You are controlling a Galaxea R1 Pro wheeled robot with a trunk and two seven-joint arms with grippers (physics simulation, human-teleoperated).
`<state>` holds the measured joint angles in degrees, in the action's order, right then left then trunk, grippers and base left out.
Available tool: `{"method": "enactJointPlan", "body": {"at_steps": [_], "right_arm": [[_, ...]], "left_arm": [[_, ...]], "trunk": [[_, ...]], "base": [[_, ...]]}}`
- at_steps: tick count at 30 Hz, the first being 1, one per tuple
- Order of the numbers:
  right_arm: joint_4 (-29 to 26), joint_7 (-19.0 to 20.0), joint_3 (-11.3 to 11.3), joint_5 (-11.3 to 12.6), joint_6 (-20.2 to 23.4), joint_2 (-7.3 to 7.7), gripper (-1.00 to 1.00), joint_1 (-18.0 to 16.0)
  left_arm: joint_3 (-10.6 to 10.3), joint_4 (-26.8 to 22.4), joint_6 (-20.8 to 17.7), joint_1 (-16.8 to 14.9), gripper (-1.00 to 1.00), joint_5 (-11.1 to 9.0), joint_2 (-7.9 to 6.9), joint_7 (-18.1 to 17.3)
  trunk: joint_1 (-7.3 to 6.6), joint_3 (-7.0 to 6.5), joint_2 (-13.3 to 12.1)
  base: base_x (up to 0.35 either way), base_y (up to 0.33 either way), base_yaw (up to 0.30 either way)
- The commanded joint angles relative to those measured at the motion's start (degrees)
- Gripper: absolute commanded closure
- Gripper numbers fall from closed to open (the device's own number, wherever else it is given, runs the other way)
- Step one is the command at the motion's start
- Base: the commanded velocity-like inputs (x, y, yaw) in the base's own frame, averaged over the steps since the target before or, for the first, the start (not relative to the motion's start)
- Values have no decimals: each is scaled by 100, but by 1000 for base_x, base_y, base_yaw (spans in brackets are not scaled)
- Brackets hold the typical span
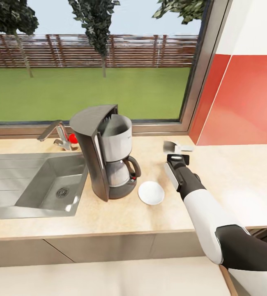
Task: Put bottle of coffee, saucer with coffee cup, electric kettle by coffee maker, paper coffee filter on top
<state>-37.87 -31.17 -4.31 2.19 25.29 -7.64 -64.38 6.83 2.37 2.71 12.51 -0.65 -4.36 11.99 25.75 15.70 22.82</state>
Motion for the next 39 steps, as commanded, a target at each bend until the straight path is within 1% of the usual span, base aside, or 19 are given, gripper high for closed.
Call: {"method": "enactJointPlan", "body": {"at_steps": [1,3,4,5,6,8,9,11,12,15,16,20,28,32,33,35,38,39], "right_arm": [[-15,-38,-24,24,184,3,100,-5],[-82,-38,-16,31,704,-4,100,-5],[-233,-38,-12,34,1030,-10,100,-5],[-368,-38,-11,33,1222,-13,100,-6],[-579,-38,-14,33,1511,-26,100,-7],[-969,-45,-18,35,2178,-71,100,-6],[-1037,-45,-18,35,2291,-76,100,-6],[-1329,-46,-23,36,2696,-90,100,-8],[-1623,-51,-25,32,2961,-129,100,-11],[-1985,-55,-27,12,3117,-230,100,-13],[-2148,-55,-31,7,3155,-235,100,-13],[-2370,-59,-28,-2,3201,-235,100,-13],[-2446,-64,-29,-22,3294,-235,100,-25],[-2389,-65,-27,-29,3349,-235,100,-163],[-2322,-65,-26,-31,3354,-235,100,-290],[-2017,-65,-24,-28,3358,-235,100,-597],[-1340,-65,-4,-1,3360,-235,100,-1193],[-1217,-65,0,4,3360,-235,100,-1301]], "left_arm": [[38,7,28,-3,-100,-6,-1,6],[38,6,28,-3,-100,-6,2,6],[38,8,28,-3,-100,-6,3,4],[38,5,28,-3,-100,-6,4,3],[38,6,28,-3,-100,-6,5,0],[38,6,28,-3,-100,-6,5,-2],[38,6,28,-3,-100,-6,5,-3],[35,8,28,-3,-100,-6,3,-1],[33,9,28,-3,-100,-6,-1,-2],[30,9,28,-3,-100,-6,-3,-3],[31,9,28,-3,-100,-6,-13,-3],[35,9,28,-3,-100,-6,-51,-1],[37,9,29,-3,-100,-12,-65,5],[37,9,30,-3,-100,-10,-65,6],[38,9,30,-3,-100,-9,-61,6],[38,9,29,-3,-100,-8,-58,6],[38,9,28,-3,-100,-10,-63,5],[38,9,28,-3,-100,-12,-67,5]], "trunk": [[4,0,10],[4,-18,10],[4,-27,10],[4,-36,10],[4,-45,10],[4,-62,10],[4,-71,10],[4,-89,10],[4,-98,10],[4,-125,10],[4,-133,10],[4,-169,10],[4,-240,10],[4,-276,10],[4,-284,10],[4,-302,10],[4,-328,10],[4,-337,10]], "base": [[0,1,-81],[0,0,-84],[0,0,-93],[0,0,-98],[0,0,-103],[0,0,-107],[0,0,-108],[0,0,-108],[0,0,-111],[0,0,-114],[0,0,-115],[0,0,-116],[0,0,-119],[0,0,-126],[0,0,-127],[0,0,-129],[0,0,-155],[0,0,-167]]}}
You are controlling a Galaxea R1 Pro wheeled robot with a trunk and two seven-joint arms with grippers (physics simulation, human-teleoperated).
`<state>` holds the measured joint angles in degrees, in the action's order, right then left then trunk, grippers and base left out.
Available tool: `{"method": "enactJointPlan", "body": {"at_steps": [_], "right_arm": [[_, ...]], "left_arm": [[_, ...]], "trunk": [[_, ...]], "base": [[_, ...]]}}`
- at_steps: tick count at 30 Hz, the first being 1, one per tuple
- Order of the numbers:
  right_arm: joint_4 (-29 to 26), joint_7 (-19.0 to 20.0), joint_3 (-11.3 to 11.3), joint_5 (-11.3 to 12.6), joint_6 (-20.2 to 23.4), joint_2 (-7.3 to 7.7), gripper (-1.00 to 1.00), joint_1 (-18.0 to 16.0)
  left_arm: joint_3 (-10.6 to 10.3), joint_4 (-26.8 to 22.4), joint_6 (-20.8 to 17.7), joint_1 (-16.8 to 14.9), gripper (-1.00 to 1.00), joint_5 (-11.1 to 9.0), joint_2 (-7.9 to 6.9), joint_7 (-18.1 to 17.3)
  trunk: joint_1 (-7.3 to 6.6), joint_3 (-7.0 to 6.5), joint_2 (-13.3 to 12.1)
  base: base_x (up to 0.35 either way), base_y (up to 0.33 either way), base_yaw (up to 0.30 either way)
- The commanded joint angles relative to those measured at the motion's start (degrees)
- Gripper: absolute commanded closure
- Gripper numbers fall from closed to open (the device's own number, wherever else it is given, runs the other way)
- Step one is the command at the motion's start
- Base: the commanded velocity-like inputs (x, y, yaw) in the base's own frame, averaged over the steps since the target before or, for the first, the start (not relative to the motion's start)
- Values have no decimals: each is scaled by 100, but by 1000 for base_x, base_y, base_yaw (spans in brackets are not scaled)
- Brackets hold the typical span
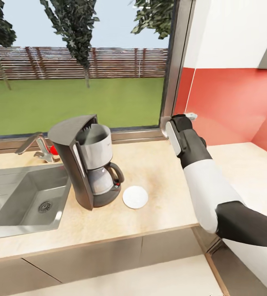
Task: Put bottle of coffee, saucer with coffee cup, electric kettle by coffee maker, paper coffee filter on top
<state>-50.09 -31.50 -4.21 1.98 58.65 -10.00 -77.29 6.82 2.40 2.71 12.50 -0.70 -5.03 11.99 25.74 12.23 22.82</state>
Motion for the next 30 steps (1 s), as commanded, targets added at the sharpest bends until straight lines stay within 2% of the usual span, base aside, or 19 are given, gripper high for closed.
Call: {"method": "enactJointPlan", "body": {"at_steps": [1,3,5,6,9,12,16,19,21,25,30], "right_arm": [[106,-32,-6,30,24,0,100,-97],[262,-32,43,73,24,0,100,-218],[324,-32,220,160,24,0,100,-246],[404,-32,443,203,24,0,100,-255],[494,-32,837,225,24,0,100,-259],[520,-32,1061,235,24,0,100,-260],[526,-32,1140,316,23,0,100,-260],[535,-32,1150,646,24,0,100,-260],[546,-32,1150,775,24,0,100,-260],[677,-32,1145,908,24,0,100,-260],[771,-32,1143,1183,20,0,100,-260]], "left_arm": [[39,6,28,-2,-100,-8,-8,8],[42,6,31,-2,-100,-12,-32,26],[50,6,35,-2,-100,-16,-41,33],[64,6,36,-1,-100,-19,-47,37],[78,6,40,4,-100,-25,-50,40],[86,6,44,6,-100,-26,-51,40],[91,6,46,7,-100,-33,-51,35],[91,6,46,7,-100,-35,-51,35],[91,6,46,7,-100,-36,-51,35],[91,6,46,7,-100,-34,-56,33],[91,6,46,7,-100,-36,-53,32]], "trunk": [[4,1,10],[4,-16,10],[4,-32,10],[4,-40,10],[4,-64,10],[4,-88,10],[4,-119,10],[4,-143,10],[4,-159,10],[4,-177,10],[4,-180,10]], "base": [[0,0,-171],[0,0,-176],[0,0,-183],[0,0,-189],[0,0,-191],[0,0,-192],[0,77,-192],[0,186,-192],[0,206,-192],[0,141,-112],[0,13,-9]]}}
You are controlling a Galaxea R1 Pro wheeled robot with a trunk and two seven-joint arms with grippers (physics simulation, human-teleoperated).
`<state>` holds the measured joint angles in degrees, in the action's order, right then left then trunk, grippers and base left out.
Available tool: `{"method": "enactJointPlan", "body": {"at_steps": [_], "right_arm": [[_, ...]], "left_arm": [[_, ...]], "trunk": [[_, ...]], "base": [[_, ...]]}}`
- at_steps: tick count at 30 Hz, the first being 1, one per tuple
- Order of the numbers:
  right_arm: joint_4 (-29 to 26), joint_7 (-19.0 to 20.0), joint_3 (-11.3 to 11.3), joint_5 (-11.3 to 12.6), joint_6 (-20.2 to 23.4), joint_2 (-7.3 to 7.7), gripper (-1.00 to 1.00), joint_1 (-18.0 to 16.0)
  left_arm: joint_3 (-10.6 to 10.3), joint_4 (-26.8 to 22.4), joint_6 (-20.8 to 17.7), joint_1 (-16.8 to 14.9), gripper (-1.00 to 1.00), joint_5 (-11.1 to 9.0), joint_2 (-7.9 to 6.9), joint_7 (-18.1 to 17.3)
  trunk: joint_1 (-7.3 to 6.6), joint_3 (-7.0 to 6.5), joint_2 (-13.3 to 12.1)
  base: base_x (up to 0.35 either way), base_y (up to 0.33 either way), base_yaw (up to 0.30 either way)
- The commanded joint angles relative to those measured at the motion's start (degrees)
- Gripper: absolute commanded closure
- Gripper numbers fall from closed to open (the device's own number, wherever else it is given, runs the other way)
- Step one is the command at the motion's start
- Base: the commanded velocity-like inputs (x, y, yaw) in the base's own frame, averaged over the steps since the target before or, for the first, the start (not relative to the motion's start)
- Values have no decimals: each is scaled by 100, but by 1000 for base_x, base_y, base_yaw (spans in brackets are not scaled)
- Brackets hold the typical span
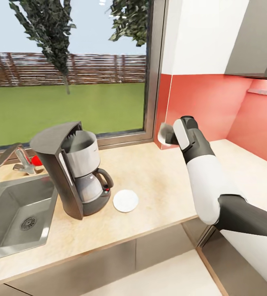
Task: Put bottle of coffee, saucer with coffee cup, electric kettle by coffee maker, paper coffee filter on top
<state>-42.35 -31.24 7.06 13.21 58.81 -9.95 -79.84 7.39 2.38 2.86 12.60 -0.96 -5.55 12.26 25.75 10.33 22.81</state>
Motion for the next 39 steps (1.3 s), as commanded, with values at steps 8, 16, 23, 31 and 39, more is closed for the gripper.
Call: {"method": "enactJointPlan", "body": {"at_steps": [8,16,23,31,39], "right_arm": [[92,-58,15,131,-1,-5,100,-5],[480,-63,26,138,7,-5,100,-67],[1802,-66,341,153,8,-5,100,-1096],[2777,-363,1585,147,8,-5,100,-1771],[2793,-696,1619,154,8,-5,100,-1781]], "left_arm": [[35,8,30,-3,-100,-9,-1,5],[35,8,30,5,-100,-9,-7,5],[35,8,26,5,-100,-8,-7,5],[35,8,28,13,-100,-8,-7,5],[38,8,33,15,-100,-9,-40,5]], "trunk": [[3,-44,11],[3,-113,11],[3,-173,11],[3,-243,11],[3,-313,11]], "base": [[0,1,60],[0,0,81],[0,0,74],[0,0,41],[0,0,1]]}}
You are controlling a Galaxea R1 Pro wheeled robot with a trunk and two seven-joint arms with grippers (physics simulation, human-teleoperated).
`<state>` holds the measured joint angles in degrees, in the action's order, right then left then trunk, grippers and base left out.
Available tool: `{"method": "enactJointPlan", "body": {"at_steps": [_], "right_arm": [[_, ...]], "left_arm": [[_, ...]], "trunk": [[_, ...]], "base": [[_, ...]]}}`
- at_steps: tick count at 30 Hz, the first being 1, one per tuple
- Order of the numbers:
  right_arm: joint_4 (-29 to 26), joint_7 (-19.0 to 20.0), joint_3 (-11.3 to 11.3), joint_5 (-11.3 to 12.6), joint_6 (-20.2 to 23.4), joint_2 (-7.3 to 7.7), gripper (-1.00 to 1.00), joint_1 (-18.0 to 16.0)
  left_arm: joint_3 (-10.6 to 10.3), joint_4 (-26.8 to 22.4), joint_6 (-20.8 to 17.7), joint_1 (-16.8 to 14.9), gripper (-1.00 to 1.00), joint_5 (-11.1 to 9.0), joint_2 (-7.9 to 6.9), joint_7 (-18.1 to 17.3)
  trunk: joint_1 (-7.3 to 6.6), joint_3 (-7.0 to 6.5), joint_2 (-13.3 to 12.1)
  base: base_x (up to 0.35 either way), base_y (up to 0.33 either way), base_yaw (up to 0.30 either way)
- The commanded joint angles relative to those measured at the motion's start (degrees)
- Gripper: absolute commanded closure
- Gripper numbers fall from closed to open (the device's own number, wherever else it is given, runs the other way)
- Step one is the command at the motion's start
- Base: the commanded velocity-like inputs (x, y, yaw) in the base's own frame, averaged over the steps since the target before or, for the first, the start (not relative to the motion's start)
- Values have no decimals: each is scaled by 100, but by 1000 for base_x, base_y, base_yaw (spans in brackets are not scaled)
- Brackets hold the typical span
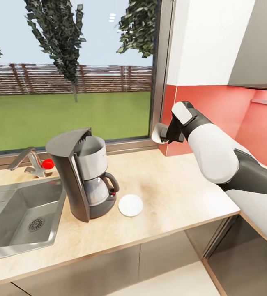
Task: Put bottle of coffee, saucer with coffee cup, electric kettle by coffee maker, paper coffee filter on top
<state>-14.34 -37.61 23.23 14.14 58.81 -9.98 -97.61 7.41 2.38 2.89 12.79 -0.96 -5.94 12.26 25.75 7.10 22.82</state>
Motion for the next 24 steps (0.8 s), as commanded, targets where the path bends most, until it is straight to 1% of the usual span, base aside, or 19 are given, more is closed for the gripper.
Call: {"method": "enactJointPlan", "body": {"at_steps": [1,3,7,8,12,20,21,24], "right_arm": [[-8,-60,4,61,8,-2,100,-3],[-8,-61,33,62,8,-2,100,-3],[7,-62,358,53,8,-2,100,-6],[16,-62,501,47,8,-2,100,-5],[18,-62,541,42,2,-2,100,-4],[9,-45,553,50,-22,-2,100,-4],[-25,-35,586,84,3,31,100,-38],[-61,-24,683,181,-17,-1,100,-39]], "left_arm": [[34,8,30,-4,-100,-9,-2,5],[33,8,29,-4,-100,-9,-3,5],[32,11,32,-4,-100,-9,-3,5],[32,13,35,-4,-100,-9,-3,5],[32,9,36,-3,-100,-9,-3,-2],[35,8,36,-4,-100,-9,-3,-3],[61,-25,18,13,-100,-43,30,-20],[53,-38,18,13,-100,-45,51,-21]], "trunk": [[4,2,10],[4,-16,10],[4,-51,10],[4,-60,10],[4,-77,10],[4,-82,10],[4,-82,10],[4,-82,10]], "base": [[0,0,-28],[0,0,-57],[0,0,-59],[0,0,-10],[0,0,-4],[0,0,0],[0,0,0],[0,0,0]]}}
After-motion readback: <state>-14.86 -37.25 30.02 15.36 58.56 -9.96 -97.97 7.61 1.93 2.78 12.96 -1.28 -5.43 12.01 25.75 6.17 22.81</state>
